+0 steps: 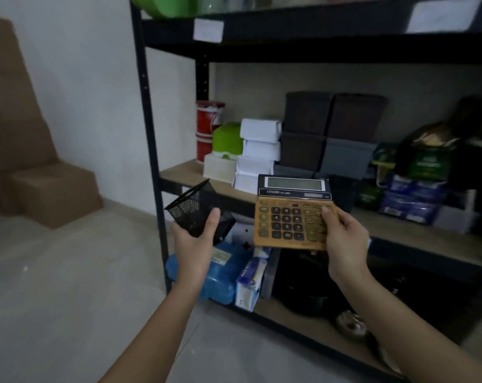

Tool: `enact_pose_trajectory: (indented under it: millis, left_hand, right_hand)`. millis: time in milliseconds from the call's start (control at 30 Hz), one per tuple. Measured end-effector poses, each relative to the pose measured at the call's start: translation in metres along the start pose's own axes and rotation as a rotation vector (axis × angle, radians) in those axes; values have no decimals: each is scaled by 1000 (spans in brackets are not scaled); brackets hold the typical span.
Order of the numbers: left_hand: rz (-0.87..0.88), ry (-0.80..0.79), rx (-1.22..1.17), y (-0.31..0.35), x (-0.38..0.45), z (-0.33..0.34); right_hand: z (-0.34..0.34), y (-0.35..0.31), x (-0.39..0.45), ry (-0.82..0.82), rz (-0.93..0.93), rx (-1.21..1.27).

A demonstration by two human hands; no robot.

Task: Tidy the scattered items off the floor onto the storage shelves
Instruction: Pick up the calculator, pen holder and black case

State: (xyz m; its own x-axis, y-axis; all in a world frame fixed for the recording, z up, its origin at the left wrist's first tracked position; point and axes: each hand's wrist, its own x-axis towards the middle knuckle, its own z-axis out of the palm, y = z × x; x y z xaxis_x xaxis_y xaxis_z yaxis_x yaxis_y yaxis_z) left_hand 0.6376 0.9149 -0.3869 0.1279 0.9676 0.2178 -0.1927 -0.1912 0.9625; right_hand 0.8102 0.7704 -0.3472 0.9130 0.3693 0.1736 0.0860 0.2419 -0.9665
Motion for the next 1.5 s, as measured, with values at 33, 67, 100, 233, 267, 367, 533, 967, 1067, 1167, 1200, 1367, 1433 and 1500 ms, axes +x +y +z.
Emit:
enact_pose_trajectory:
  millis: [33,67,100,233,267,367,533,967,1067,1167,1200,1367,1433,1500]
  left_hand:
    - [4,-27,10,3,0,11]
    - [10,-55,25,7,0,21]
    - [16,-86,39,8,2,32]
    - [25,-205,72,10,7,88]
    - [24,-222,81,11,5,104]
    - [41,-276,79,8,2,150]
    - [91,-325,135,-9,4,200]
    - [303,-463,487,-38,24,229]
    - [335,-486,525,-42,25,230]
    - [322,-520,585,-42,24,230]
    - [319,-526,585,-42,24,229]
    - [323,-496,587,-45,19,230]
    - [325,-481,561,-46,16,228]
    - [340,-486,553,-48,18,226]
  right_hand:
    - [-13,-8,3,22,-3,4]
    - [-27,-15,6,46,-6,10]
    - [-41,-23,9,71,-5,15]
    - [-94,-45,22,193,-9,55]
    - [-105,-47,26,227,-8,59]
    - [-133,-48,44,353,25,66]
    - [-159,-41,80,438,128,-1]
    - [-170,3,149,484,86,-474]
    - [-156,10,148,535,15,-663]
    - [-142,23,143,545,-25,-1044]
    - [-139,25,143,546,-18,-1080]
    - [-134,18,144,466,112,-1065]
    - [-132,17,141,370,122,-1103]
    - [-134,19,141,295,118,-1181]
